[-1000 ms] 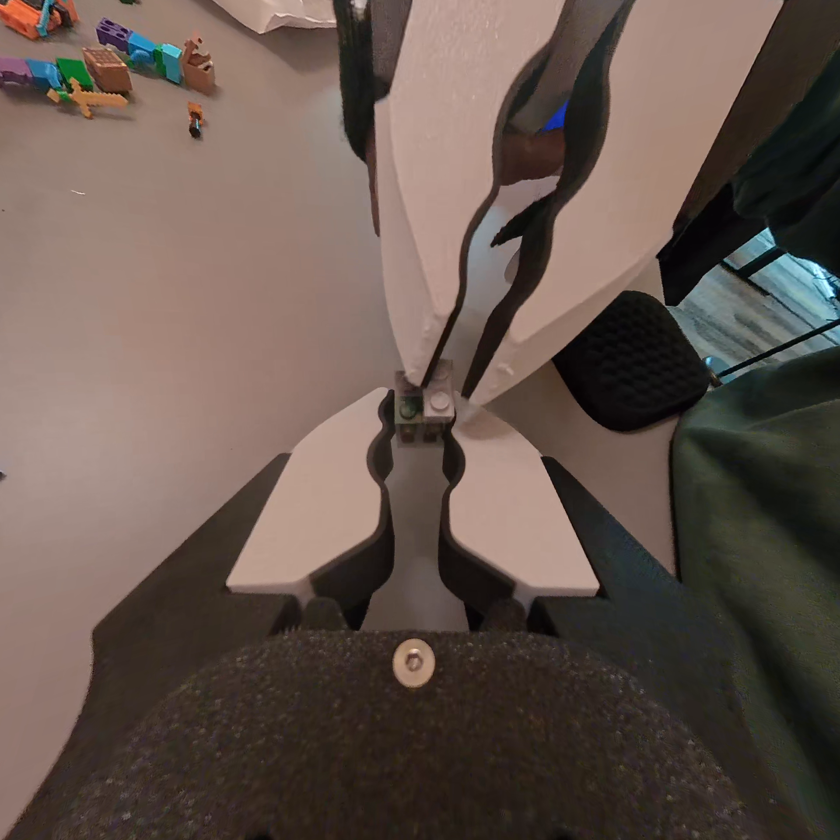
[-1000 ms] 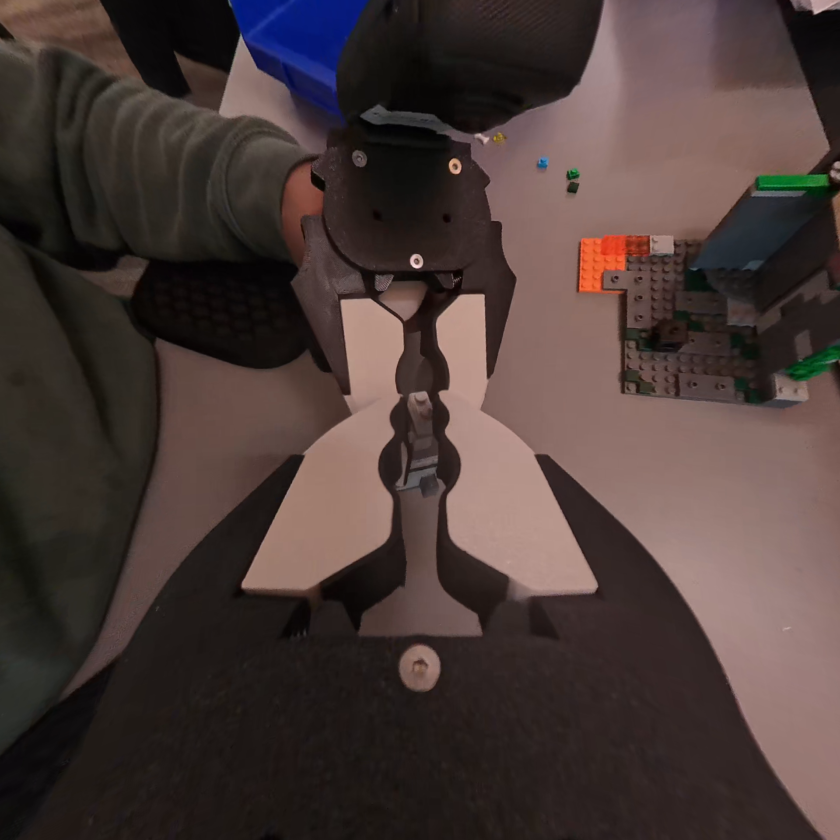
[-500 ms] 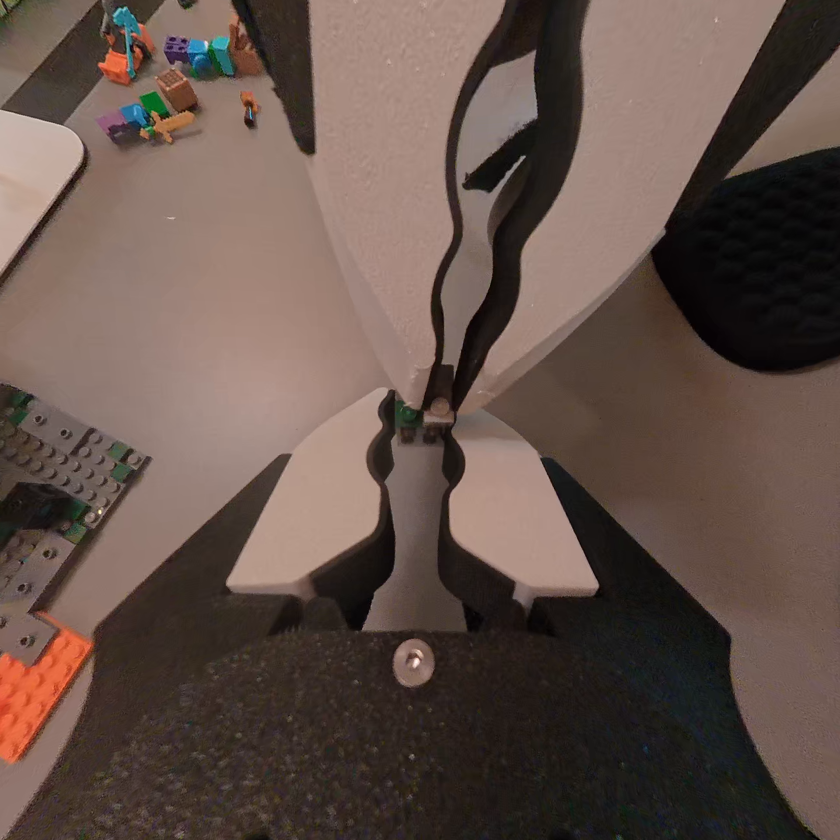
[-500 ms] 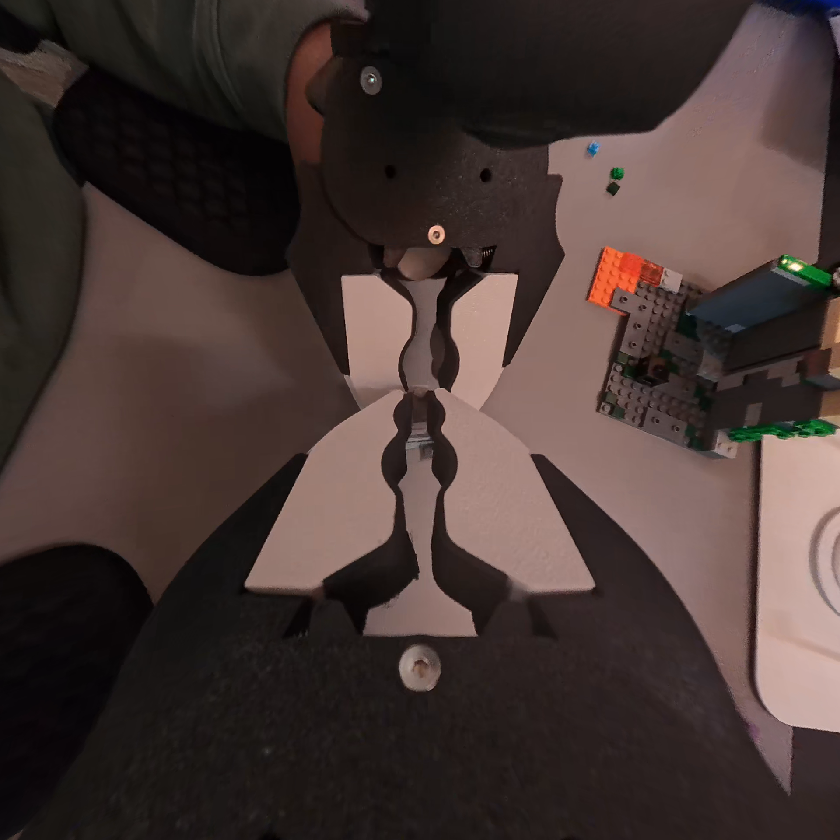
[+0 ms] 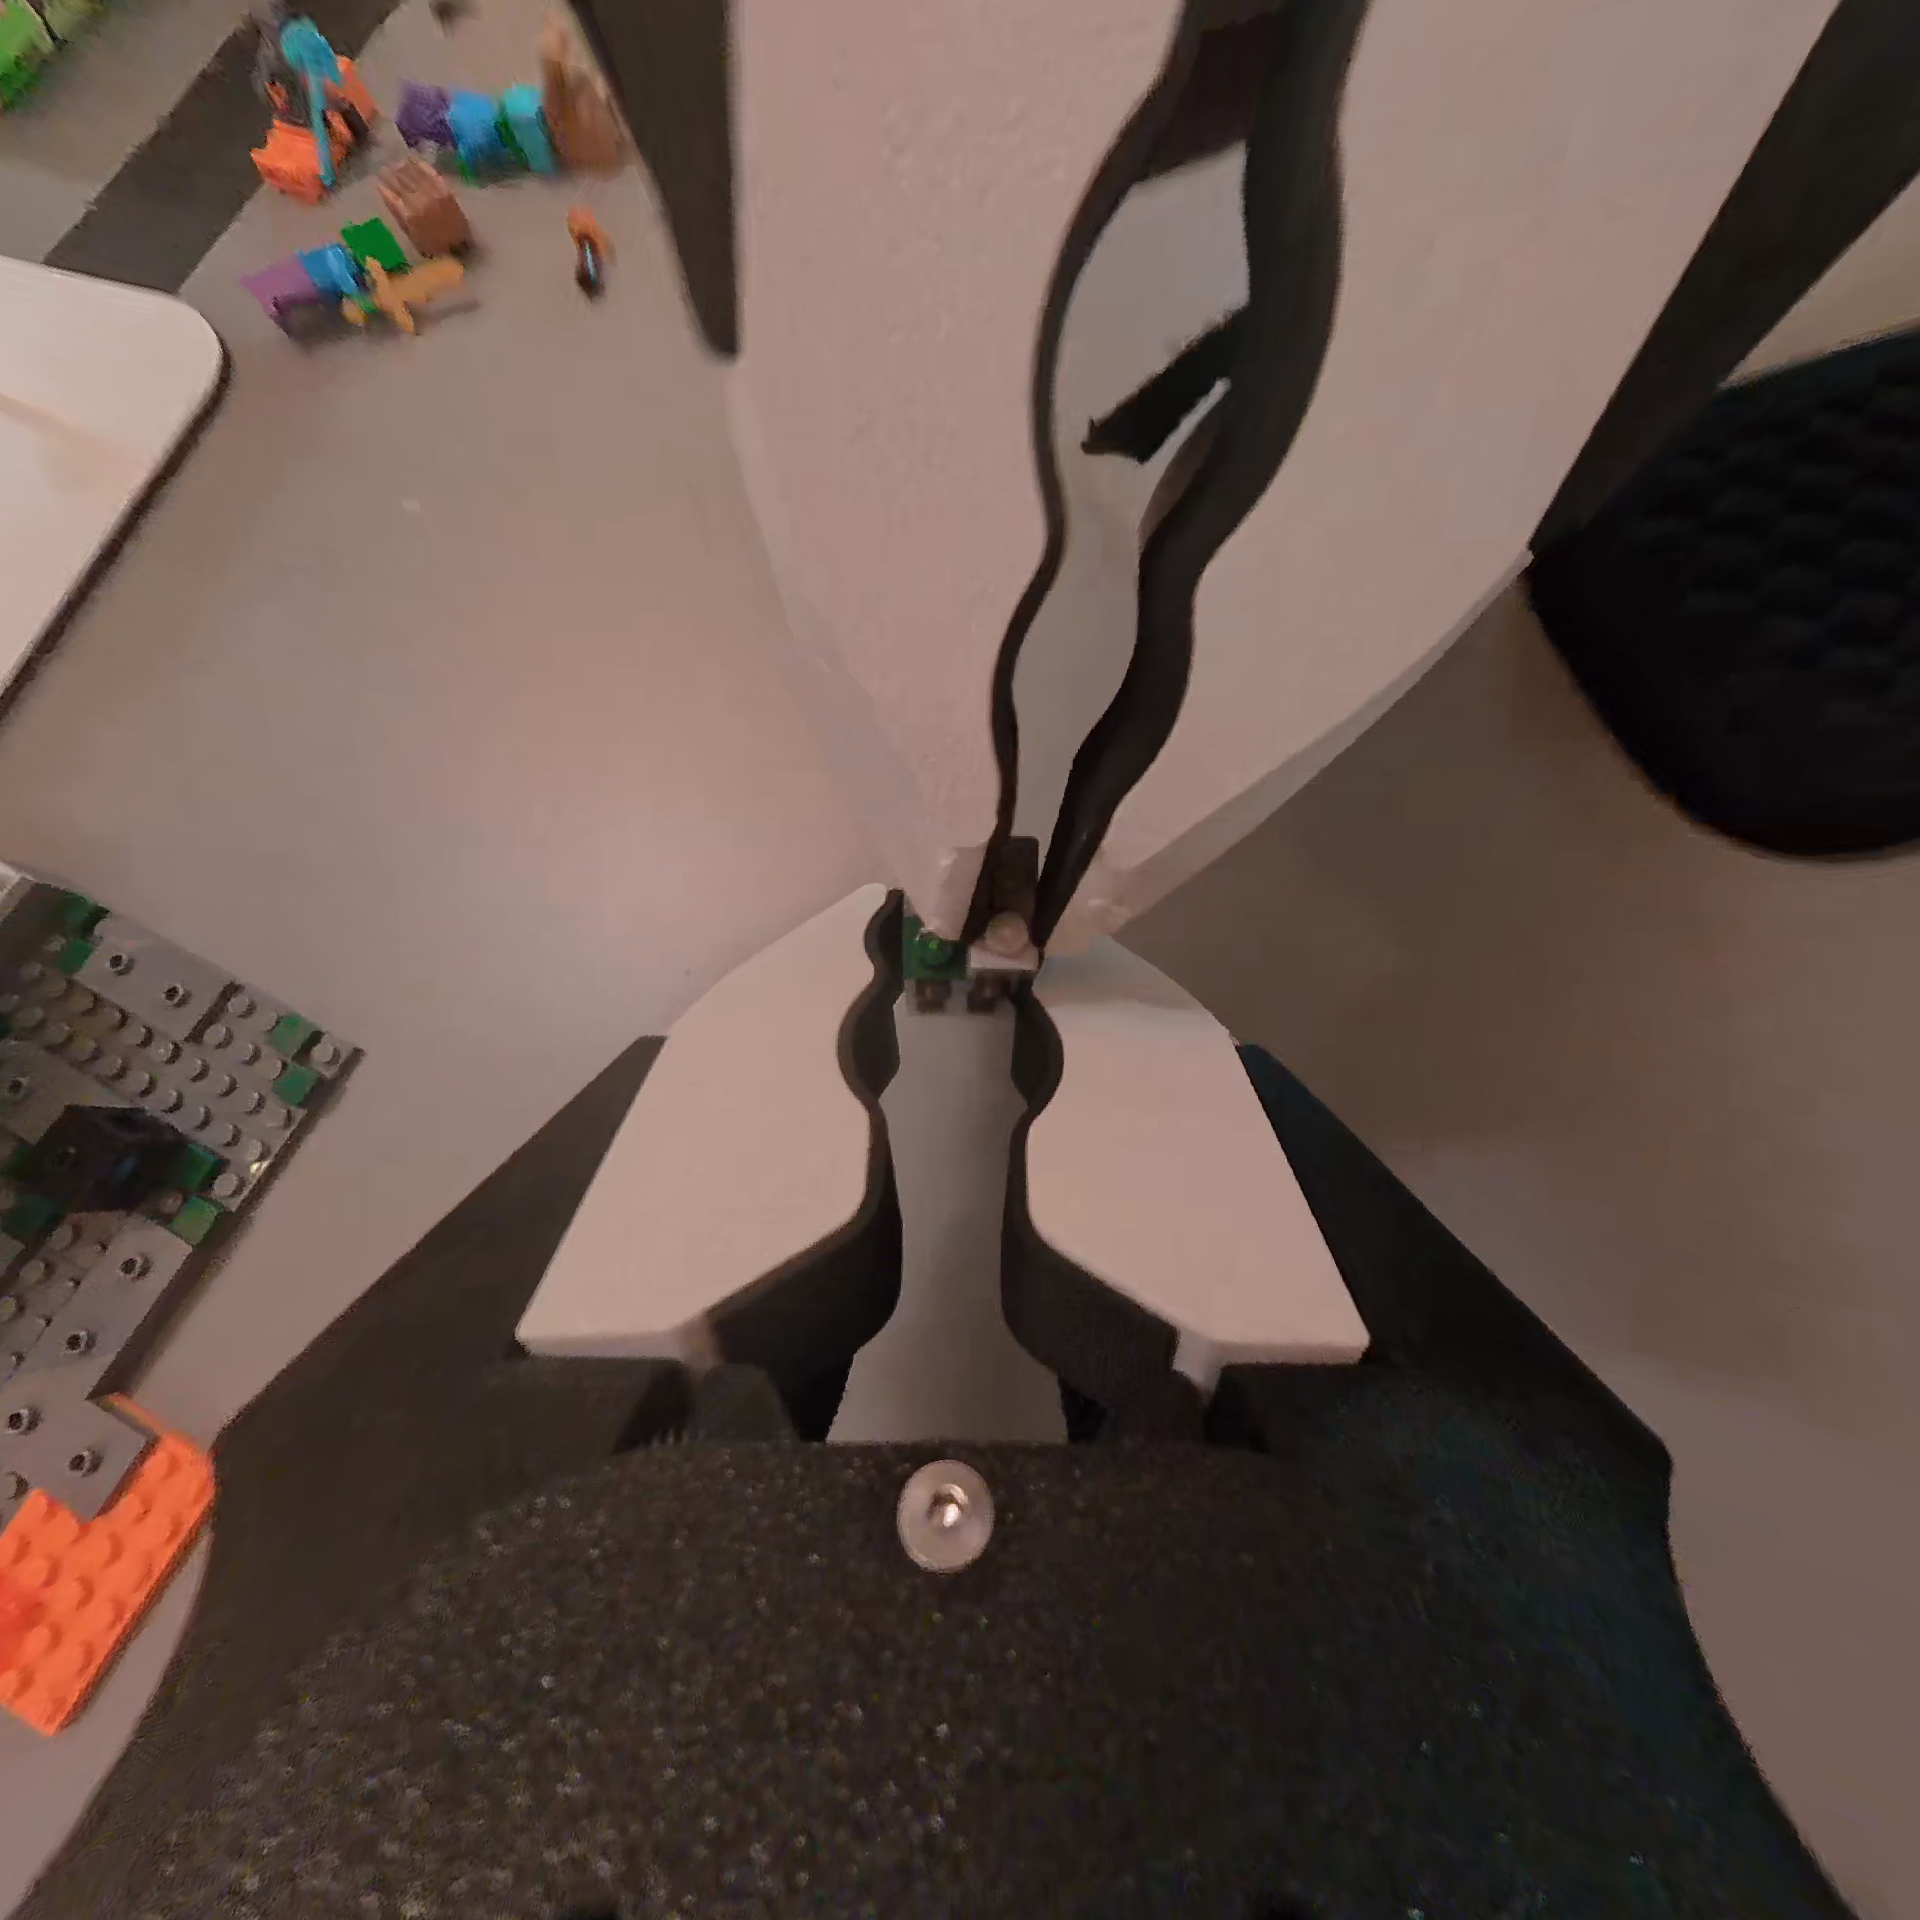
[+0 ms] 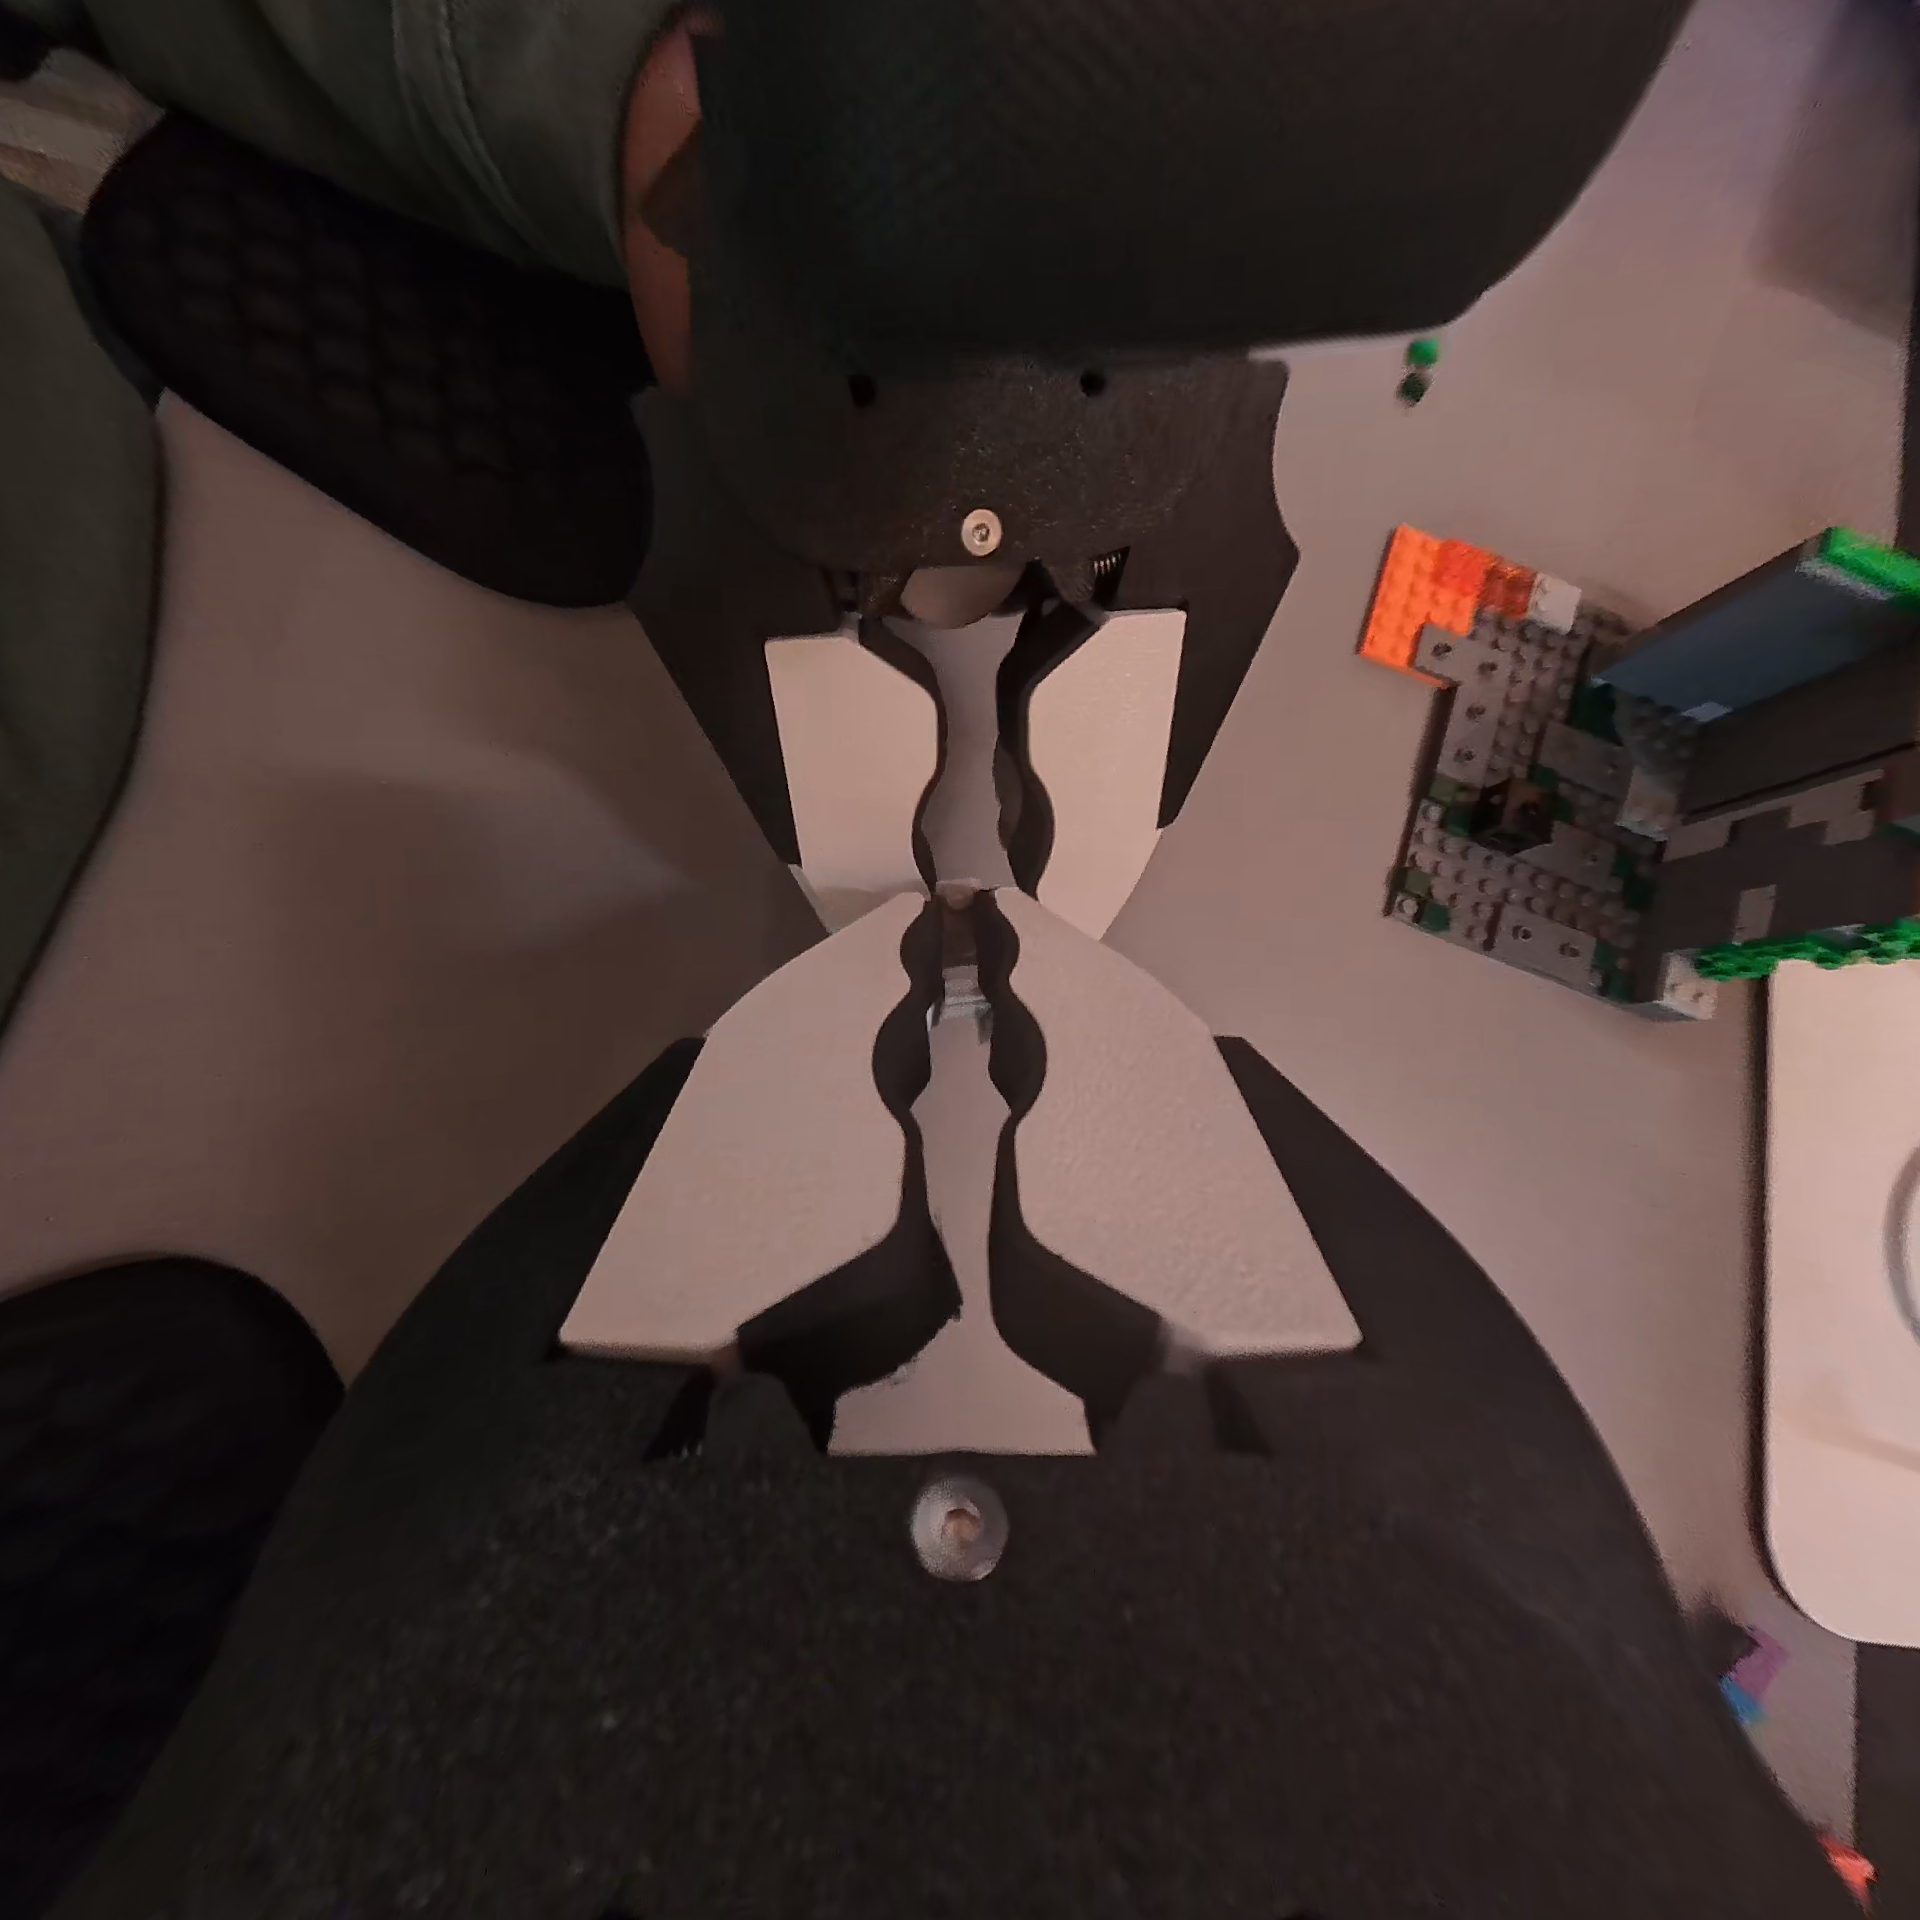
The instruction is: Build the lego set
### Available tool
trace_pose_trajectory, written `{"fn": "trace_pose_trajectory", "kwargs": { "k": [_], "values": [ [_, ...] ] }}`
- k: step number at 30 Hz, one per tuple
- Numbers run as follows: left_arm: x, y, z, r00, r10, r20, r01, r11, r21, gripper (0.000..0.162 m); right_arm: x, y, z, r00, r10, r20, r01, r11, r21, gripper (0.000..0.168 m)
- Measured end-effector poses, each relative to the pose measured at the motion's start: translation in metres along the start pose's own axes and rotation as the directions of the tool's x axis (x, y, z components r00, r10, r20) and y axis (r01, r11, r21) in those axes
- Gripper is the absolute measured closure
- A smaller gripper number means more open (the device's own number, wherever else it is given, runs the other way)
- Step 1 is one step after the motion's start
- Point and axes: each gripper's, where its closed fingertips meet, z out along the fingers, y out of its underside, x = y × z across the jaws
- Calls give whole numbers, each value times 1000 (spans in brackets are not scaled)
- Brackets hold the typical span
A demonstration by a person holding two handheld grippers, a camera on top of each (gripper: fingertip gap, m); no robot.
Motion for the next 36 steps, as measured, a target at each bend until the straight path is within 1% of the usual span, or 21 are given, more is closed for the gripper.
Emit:
{"fn": "trace_pose_trajectory", "kwargs": {
  "k": [2,3,5,7,10,14,17,20,23,25,27,31,33,36],
  "values": [
    [-1,-11,-8,999,-35,-24,37,997,70,144,5,-11,-8,998,23,-52,-19,997,73,162],
    [-2,-14,-10,1000,-27,-14,28,996,84,144,6,-16,-12,997,41,-66,-33,993,116,162],
    [-3,-13,-11,1000,-12,4,12,997,82,144,5,-25,-19,995,65,-73,-48,975,218,154],
    [-2,-11,-10,1000,-15,0,15,997,79,144,2,-29,-26,993,83,-83,-54,953,297,151],
    [-3,-12,-11,1000,-15,7,15,996,87,144,-4,-36,-37,990,123,-62,-83,892,445,146],
    [-2,-11,-9,1000,-11,11,10,996,93,144,-7,-33,-49,981,178,-78,-105,824,557,143],
    [-1,-9,-5,1000,2,20,-4,996,93,144,-4,-21,-51,966,231,-116,-125,810,573,140],
    [0,-8,-2,1000,5,20,-7,996,89,144,2,-4,-46,940,289,-179,-140,810,570,140],
    [0,-8,1,999,-6,44,2,996,89,144,6,15,-31,915,307,-263,-150,862,484,140],
    [-2,-9,4,996,-11,89,4,997,80,144,6,20,-21,897,329,-295,-187,888,420,135],
    [-7,-9,6,988,-25,152,15,998,68,144,8,16,-17,862,399,-313,-249,871,423,134],
    [-15,-5,11,967,-54,250,47,998,35,144,11,9,-8,779,544,-312,-375,803,463,133],
    [-16,-4,13,960,-68,270,63,998,30,144,15,12,-7,740,581,-340,-408,789,460,134],
    [-17,-4,15,956,-66,285,62,998,22,144,18,16,-5,712,603,-360,-430,779,456,135]
  ]
}}
